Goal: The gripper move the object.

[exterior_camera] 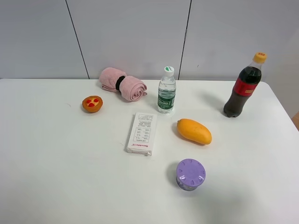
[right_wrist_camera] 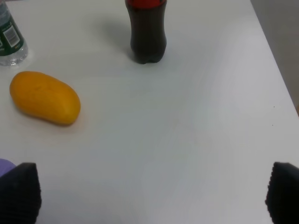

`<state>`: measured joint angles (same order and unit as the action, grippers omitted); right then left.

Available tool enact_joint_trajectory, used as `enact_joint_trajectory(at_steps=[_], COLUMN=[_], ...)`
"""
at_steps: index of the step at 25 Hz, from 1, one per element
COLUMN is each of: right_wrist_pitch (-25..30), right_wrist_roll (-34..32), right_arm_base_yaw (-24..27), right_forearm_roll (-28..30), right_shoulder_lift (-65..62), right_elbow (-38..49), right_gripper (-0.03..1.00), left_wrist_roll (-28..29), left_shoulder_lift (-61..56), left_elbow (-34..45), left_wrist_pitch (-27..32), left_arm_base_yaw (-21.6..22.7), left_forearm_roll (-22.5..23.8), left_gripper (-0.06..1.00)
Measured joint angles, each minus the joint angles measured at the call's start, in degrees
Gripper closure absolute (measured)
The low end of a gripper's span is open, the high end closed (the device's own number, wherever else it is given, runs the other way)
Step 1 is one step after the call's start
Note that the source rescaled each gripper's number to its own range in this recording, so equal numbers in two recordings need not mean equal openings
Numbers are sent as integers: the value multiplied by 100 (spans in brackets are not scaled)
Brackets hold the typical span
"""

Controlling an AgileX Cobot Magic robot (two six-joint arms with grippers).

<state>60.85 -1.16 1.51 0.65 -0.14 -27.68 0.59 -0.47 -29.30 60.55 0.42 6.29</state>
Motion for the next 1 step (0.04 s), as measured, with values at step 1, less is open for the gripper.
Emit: enact_joint_trajectory(at_steps=[1], right_wrist_pitch=[0], right_wrist_roll=[0], right_arm_base_yaw=[0], right_forearm_roll=[0], right_shoulder_lift=[0], right_elbow=[0], right_gripper=[8], left_wrist_roll=[0], left_shoulder_lift=[0], left_elbow=[0], left_wrist_pitch=[0], left_arm_base_yaw=[0], left_forearm_roll=[0], left_gripper=[-6])
